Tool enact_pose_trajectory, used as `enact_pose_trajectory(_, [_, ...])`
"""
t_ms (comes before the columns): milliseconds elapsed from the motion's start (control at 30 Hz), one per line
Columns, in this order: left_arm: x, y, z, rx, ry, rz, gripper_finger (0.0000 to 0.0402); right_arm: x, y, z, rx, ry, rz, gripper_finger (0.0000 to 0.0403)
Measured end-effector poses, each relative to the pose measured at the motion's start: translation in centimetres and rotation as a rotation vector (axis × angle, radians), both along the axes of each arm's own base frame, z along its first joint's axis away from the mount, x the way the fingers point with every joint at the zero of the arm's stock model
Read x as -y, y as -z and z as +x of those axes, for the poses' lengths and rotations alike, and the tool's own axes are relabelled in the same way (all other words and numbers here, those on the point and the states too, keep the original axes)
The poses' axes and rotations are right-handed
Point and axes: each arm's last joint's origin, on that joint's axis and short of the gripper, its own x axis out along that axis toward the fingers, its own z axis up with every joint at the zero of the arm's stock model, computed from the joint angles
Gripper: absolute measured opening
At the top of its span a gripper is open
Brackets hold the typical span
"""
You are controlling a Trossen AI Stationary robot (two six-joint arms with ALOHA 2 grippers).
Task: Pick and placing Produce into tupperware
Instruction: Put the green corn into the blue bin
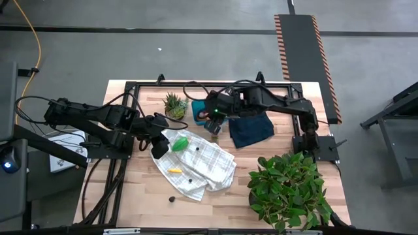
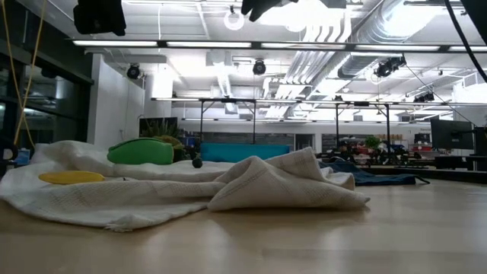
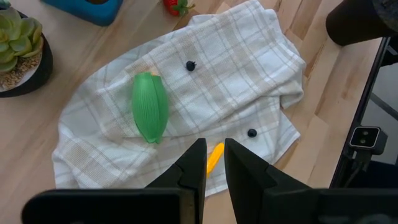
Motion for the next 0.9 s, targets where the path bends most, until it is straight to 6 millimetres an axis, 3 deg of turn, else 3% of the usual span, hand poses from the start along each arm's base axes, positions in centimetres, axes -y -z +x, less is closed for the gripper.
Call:
enact_pose_trajectory(533, [0.0,0.0,0.0,-0.002,0.034,0.003,0.0046,-2.7,0.0,-0.2,-0.006,-0.091,0.044,0.0129])
enact_pose_trajectory(900, [0.1,0.0,0.0,-0.003,0.054,0.014,0.0046,-2.9,-3.6,-0.8,0.226,-0.288,0.056,0.0128])
